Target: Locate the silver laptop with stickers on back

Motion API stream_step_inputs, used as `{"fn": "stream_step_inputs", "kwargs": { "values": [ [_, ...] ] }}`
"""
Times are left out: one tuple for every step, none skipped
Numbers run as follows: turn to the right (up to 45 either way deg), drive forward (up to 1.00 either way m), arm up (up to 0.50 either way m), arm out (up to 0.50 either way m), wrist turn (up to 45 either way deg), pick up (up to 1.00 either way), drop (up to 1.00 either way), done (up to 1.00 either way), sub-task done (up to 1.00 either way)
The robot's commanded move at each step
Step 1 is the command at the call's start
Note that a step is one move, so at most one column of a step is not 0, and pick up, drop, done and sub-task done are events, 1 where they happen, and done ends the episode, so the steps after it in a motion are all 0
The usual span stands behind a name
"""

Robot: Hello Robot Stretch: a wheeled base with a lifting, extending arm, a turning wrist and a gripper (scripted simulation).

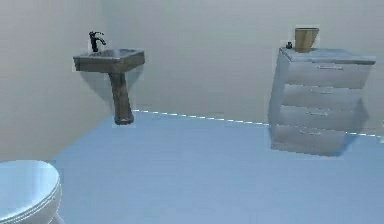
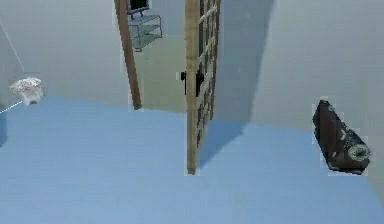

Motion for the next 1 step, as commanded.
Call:
{"fn": "stream_step_inputs", "kwargs": {
  "values": [
    [0.0,0.10,0.00,0.00,0.0,0.00,0.00,0.00,0.00]
  ]
}}
